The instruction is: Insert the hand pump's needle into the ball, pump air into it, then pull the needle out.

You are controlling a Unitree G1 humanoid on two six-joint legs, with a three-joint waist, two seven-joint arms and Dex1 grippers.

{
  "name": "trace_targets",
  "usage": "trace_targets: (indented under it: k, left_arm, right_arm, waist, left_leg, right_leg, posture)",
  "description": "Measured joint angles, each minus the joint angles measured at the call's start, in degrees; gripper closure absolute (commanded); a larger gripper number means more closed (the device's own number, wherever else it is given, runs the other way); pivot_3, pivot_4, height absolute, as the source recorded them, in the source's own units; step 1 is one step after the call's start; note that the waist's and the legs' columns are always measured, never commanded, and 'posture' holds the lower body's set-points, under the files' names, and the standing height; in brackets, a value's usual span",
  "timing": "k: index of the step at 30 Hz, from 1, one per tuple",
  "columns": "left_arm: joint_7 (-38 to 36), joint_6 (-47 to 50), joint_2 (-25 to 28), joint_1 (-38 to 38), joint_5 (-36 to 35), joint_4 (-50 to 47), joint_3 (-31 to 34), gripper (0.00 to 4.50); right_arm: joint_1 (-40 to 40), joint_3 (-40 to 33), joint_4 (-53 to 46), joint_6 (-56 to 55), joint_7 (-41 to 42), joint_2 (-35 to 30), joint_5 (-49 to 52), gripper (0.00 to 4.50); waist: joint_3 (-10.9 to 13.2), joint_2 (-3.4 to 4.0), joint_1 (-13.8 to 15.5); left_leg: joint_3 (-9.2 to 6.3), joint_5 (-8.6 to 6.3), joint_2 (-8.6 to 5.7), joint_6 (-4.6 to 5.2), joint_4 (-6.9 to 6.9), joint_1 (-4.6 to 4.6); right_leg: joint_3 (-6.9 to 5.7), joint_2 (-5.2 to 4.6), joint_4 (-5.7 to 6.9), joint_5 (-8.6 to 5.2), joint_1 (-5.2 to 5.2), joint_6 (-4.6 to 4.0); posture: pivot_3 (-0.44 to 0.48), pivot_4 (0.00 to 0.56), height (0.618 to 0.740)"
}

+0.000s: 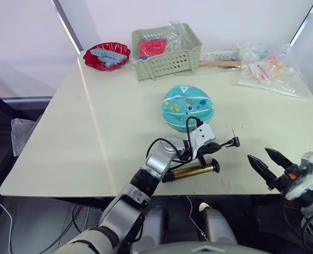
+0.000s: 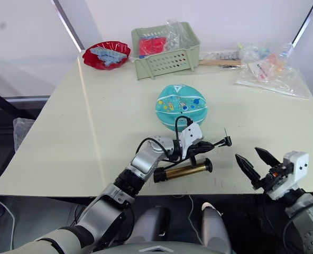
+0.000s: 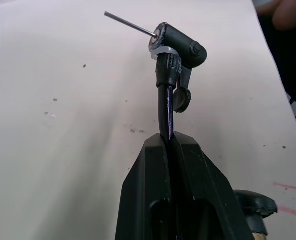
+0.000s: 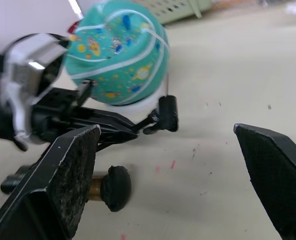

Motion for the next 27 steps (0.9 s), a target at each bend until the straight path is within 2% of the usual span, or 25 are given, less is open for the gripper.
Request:
trace_targets:
  k: [5, 12, 21, 24, 27]
  left_arm:
    - [-2.4, 0.1, -0.6, 0.3, -2.4, -2.3, 0.4, 4.46]
    - [-4.2, 1.4, -0.5, 1.4, -3.8, -4.5, 0.2, 4.46]
    - [-4.3, 2.3, -0.5, 1.7, -3.9, -5.3, 0.2, 4.46]
    - [-4.3, 2.4, -0.5, 1.7, -3.9, -5.3, 0.2, 4.5]
    - [-4.3, 2.4, -0.5, 1.8, -3.9, -5.3, 0.2, 4.5]
  right_arm:
    - [-5.0, 1.7, 1.1, 4.9, -5.0, 2.2, 4.3, 0.0]
    - [-8.5, 1.2, 3.8, 9.2, -5.1, 2.0, 11.1, 0.0]
    - [-9.1, 1.2, 3.9, 10.9, -3.8, 1.5, 14.8, 0.0]
    - [-9.1, 1.3, 3.9, 11.0, -3.6, 1.3, 15.3, 0.71]
    - [-9.0, 1.2, 3.9, 10.9, -3.4, 0.8, 15.3, 2.23]
  waist:
    - [0.0, 0.03, 0.1]
    - [0.0, 0.03, -0.1]
    - [0.0, 0.03, 0.0]
    - [0.0, 0.03, 0.0]
    - [0.0, 0.03, 0.0]
  left_leg:
    - [-0.05, 0.0, -0.04, 0.0, 0.0, -0.04]
    - [-0.04, 0.01, -0.04, 0.01, 0.0, 0.0]
    - [-0.04, 0.01, -0.05, 0.01, 0.0, -0.01]
    - [-0.04, 0.01, -0.05, 0.01, 0.0, -0.01]
    - [-0.04, 0.01, -0.05, 0.01, 0.0, -0.01]
  right_leg:
    - [-0.03, -0.01, 0.01, 0.07, 0.0, -0.04]
    - [-0.03, 0.03, 0.05, 0.06, 0.0, -0.01]
    - [-0.03, 0.02, 0.05, 0.04, 0.0, 0.05]
    - [-0.02, 0.02, 0.05, 0.04, 0.0, 0.05]
    - [-0.03, 0.03, 0.05, 0.03, 0.0, 0.06]
  posture:
    - [0.0, 0.15, 0.737]
    - [0.0, 0.15, 0.737]
    - [0.0, 0.15, 0.737]
    - [0.0, 0.15, 0.737]
    - [0.0, 0.15, 0.737]
